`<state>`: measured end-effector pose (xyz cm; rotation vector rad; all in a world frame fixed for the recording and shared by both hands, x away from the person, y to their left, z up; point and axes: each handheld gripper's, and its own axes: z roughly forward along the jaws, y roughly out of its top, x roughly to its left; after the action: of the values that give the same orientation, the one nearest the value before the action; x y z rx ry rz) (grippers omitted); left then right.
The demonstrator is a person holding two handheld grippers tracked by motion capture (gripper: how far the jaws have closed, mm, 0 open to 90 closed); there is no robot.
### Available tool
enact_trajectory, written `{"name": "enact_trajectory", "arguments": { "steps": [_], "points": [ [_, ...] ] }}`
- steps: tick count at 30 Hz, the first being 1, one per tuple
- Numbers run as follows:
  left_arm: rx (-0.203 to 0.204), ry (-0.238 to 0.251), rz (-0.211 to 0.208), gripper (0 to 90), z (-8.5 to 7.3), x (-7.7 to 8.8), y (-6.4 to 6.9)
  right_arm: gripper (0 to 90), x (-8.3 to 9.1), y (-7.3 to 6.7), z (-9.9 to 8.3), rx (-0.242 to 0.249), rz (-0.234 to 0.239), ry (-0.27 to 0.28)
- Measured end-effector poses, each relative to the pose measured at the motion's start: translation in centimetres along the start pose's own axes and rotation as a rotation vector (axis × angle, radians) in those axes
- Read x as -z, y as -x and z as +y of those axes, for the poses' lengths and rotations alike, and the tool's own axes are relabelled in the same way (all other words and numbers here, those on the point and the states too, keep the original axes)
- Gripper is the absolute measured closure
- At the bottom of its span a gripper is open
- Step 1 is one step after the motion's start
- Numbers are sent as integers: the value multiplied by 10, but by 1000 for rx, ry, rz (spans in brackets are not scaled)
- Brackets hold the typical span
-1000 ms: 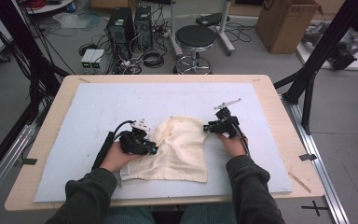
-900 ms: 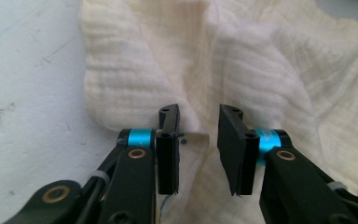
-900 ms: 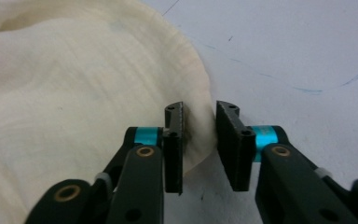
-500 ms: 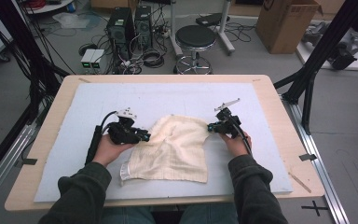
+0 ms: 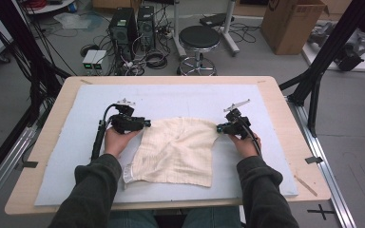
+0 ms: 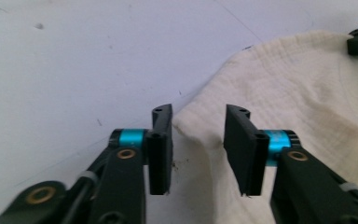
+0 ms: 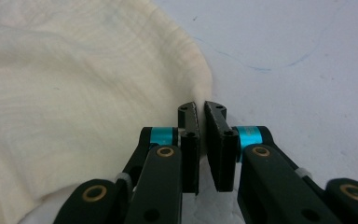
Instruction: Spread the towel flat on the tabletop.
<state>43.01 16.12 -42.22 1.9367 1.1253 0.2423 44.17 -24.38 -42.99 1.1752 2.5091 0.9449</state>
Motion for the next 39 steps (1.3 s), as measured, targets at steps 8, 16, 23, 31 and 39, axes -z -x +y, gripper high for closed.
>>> {"name": "enact_trajectory", "arguments": {
  "steps": [8, 16, 23, 31, 39],
  "points": [
    [-36, -67, -9, 805, -5, -17, 4, 843, 2, 2, 1, 13, 3, 2],
    [-223, -147, -123, 858, -14, 13, 45, 843, 16, -4, 1, 27, 13, 31],
    [-348, -284, -249, 611, -32, 8, 80, 843, 23, -12, -9, 70, 4, 9],
    [-250, -210, -283, 566, -22, 15, 67, 843, 29, -5, -20, 49, -5, 13],
    [-207, -176, -204, 539, -8, -5, 70, 842, 27, -6, -19, 59, -5, 13]
  ]
}}
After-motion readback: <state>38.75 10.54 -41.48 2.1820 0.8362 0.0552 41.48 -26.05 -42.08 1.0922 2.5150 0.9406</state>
